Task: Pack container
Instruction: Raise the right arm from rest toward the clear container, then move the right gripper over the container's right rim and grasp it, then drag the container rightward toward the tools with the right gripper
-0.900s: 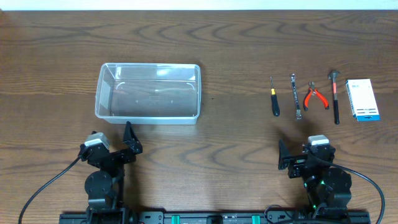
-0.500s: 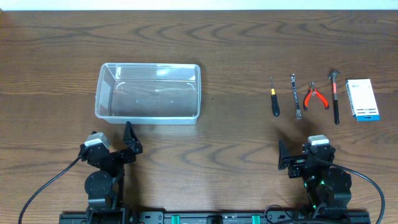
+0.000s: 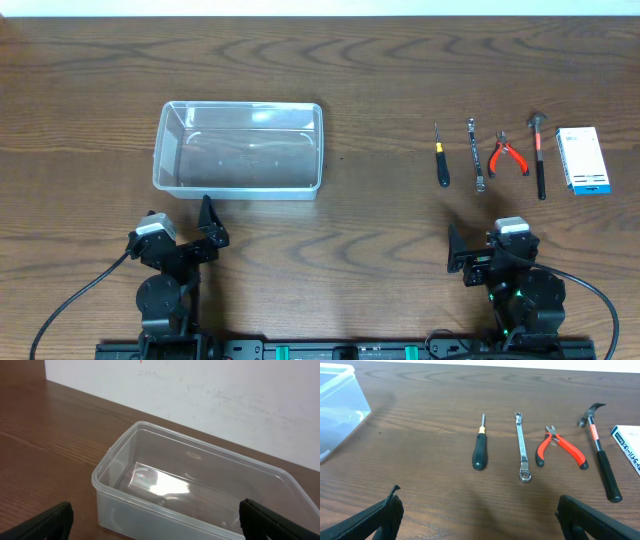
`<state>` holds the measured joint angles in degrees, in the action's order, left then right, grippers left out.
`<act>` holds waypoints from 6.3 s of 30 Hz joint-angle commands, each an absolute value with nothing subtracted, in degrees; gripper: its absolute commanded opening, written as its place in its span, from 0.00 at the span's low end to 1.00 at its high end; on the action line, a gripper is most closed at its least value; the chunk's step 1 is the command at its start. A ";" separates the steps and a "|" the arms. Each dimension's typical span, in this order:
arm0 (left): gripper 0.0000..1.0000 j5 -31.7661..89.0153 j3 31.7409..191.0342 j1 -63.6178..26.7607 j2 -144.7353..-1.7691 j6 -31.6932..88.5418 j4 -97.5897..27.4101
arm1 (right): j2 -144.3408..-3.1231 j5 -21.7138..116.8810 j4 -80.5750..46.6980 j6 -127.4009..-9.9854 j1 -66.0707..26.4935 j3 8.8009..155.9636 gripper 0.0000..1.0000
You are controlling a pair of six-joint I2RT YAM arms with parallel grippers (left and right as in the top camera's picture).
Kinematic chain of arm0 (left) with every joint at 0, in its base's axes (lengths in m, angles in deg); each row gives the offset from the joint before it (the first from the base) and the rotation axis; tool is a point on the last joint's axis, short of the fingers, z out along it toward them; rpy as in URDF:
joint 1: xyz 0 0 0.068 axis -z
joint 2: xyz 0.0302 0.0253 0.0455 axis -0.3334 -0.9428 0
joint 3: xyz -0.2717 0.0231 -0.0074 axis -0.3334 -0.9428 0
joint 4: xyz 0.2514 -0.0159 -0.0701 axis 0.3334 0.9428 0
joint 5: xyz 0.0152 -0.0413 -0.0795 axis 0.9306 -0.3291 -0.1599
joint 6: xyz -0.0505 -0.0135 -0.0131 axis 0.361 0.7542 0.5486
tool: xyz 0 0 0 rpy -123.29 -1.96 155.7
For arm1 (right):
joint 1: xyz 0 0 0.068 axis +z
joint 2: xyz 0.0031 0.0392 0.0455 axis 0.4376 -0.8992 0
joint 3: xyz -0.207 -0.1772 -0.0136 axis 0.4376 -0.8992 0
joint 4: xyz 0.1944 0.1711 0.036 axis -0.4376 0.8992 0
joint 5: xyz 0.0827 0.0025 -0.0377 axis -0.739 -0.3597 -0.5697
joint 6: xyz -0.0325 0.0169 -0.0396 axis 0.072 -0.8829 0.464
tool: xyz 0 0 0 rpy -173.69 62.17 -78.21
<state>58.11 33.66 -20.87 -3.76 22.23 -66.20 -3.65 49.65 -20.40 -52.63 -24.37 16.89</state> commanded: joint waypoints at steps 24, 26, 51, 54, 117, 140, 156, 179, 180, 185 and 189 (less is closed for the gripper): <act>0.98 61.52 32.42 -20.69 -4.00 22.07 -79.32 | -22.97 45.39 -19.70 -59.64 -23.62 37.17 0.99; 0.98 65.45 33.18 -20.69 -4.09 22.03 -79.25 | -30.49 46.02 -19.68 -59.73 -23.65 41.91 0.99; 0.98 79.64 80.50 -36.08 -52.59 3.15 -55.14 | -86.92 41.93 -15.73 -66.79 -13.55 88.40 0.99; 0.98 79.09 80.50 -41.35 -57.64 3.21 -53.55 | -87.86 43.42 -15.64 -66.79 -9.35 88.40 0.99; 0.98 65.23 80.48 -55.73 -67.21 3.34 -48.32 | -118.29 61.43 -12.71 -84.12 14.95 95.62 0.54; 0.98 65.23 80.48 -55.73 -67.21 3.34 -48.32 | -118.35 69.06 -11.83 -84.12 14.84 95.62 0.12; 0.98 65.23 80.48 -55.73 -67.21 3.34 -48.32 | -118.35 73.87 2.18 -92.47 9.01 95.62 0.01; 0.98 65.23 80.48 -55.73 -67.21 3.34 -48.32 | -114.92 85.28 12.99 -85.89 3.89 95.62 0.06; 0.98 65.23 80.48 -55.73 -67.21 3.34 -48.30 | -114.92 85.25 12.91 -85.76 3.59 95.62 0.07; 0.98 65.23 80.48 -55.73 -67.21 3.34 -48.32 | -114.92 85.14 12.95 -85.76 1.51 95.62 0.08; 0.98 65.23 80.48 -55.73 -67.21 3.34 -48.32 | -114.92 85.17 12.95 -85.70 0.55 95.62 0.16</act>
